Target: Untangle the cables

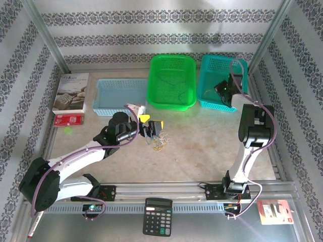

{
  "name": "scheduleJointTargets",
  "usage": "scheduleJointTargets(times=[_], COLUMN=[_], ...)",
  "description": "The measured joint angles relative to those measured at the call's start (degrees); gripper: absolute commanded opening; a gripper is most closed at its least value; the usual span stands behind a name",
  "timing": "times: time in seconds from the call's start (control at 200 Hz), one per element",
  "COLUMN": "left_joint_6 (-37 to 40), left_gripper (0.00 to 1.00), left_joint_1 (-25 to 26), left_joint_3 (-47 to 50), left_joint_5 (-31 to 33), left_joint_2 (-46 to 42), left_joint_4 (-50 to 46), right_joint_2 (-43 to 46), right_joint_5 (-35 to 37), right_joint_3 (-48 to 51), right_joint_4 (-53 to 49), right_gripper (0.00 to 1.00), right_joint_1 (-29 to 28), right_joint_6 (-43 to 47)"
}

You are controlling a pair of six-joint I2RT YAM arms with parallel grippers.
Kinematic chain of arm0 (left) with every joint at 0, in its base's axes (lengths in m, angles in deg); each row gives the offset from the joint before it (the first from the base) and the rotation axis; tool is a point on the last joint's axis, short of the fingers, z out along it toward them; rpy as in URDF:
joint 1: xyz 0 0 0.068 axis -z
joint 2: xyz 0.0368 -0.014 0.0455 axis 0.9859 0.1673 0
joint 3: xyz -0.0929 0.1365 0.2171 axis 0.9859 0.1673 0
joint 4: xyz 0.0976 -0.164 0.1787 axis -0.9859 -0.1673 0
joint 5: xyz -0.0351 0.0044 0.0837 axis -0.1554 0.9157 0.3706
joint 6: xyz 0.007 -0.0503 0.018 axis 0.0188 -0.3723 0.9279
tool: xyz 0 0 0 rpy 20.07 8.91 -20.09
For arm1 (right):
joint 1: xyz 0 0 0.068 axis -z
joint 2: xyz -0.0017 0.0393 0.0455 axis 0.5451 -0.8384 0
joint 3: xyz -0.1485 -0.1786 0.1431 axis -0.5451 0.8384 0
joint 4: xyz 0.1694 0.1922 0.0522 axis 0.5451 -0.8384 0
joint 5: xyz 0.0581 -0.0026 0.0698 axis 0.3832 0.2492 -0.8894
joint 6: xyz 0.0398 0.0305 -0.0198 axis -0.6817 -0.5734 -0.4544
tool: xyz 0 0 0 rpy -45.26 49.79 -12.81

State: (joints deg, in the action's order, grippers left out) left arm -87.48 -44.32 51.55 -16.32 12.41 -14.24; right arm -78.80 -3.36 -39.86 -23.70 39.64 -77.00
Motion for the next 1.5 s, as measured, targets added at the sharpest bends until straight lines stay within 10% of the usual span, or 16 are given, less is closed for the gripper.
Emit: scheduleJointTargets(times=[0.395,0.884,1.094,1.499], left_joint_6=[-0.6,-0.7,-0.6,-0.6], left_gripper=[1.0,1.0,1.0,1.0], left_joint_1=[0.0,0.0,0.0,0.0], left_joint_3=[0.0,0.2,0.2,0.4], left_joint_5=[0.1,1.3,1.8,3.6], left_joint_2=[-2.1,-4.2,-5.9,-6.8], left_joint_4=[0.0,-1.4,-3.5,-5.7], right_joint_2=[14.6,17.2,14.6,19.3], right_joint_5=[0.2,1.4,3.3,-2.4], right_joint_3=[14.6,2.4,-0.4,2.1], right_joint_4=[0.0,-0.5,-1.8,-1.9], right_gripper=[0.0,0.0,0.49,0.54], right_joint_1=[0.0,0.3,1.4,0.9], right_joint_6=[-3.1,7.2,9.8,8.6])
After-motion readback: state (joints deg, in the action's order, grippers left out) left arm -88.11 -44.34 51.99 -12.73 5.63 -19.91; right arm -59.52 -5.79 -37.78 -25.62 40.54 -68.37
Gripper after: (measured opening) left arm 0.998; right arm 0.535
